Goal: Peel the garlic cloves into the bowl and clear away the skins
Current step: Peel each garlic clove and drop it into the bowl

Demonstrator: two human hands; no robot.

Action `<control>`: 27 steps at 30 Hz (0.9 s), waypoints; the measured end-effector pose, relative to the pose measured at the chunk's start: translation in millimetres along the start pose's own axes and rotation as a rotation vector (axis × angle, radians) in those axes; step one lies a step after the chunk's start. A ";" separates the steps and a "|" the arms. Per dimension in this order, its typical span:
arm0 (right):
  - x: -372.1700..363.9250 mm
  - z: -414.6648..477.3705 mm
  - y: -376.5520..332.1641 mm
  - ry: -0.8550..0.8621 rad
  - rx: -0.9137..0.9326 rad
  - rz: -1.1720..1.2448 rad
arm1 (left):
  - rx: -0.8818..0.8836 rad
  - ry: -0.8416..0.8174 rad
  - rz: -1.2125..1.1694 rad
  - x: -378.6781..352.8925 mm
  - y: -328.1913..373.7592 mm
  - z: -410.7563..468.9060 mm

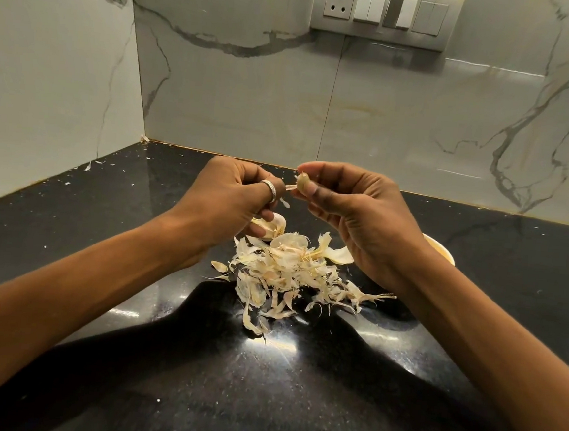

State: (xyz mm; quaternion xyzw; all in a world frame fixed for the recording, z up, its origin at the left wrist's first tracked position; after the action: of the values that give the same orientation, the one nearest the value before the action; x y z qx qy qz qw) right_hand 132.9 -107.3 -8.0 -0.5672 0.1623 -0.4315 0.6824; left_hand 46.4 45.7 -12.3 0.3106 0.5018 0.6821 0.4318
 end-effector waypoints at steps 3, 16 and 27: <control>0.0 0.5 -0.7 0.004 -0.008 0.021 | 0.005 0.000 0.025 0.4 -1.9 0.6; 11.2 2.9 -2.3 0.090 -0.051 0.156 | 0.055 -0.016 0.145 0.9 -8.2 2.9; 8.4 2.8 1.9 0.030 -0.026 0.010 | -0.288 0.019 0.372 2.7 1.5 0.0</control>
State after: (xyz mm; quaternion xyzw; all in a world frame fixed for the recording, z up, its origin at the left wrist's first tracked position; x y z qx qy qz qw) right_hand 140.5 -112.1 -6.7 -0.5685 0.1809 -0.4344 0.6748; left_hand 44.9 48.0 -11.0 0.3264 0.3375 0.8173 0.3340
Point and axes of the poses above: each hand's wrist, its own z-axis towards the middle knuckle, its own x-axis out of the back of the hand, y = z × x, the point moved 3 cm from there along z, towards the middle knuckle, and after that the axes turned 15 degrees about -z, right-handed, at the moved point
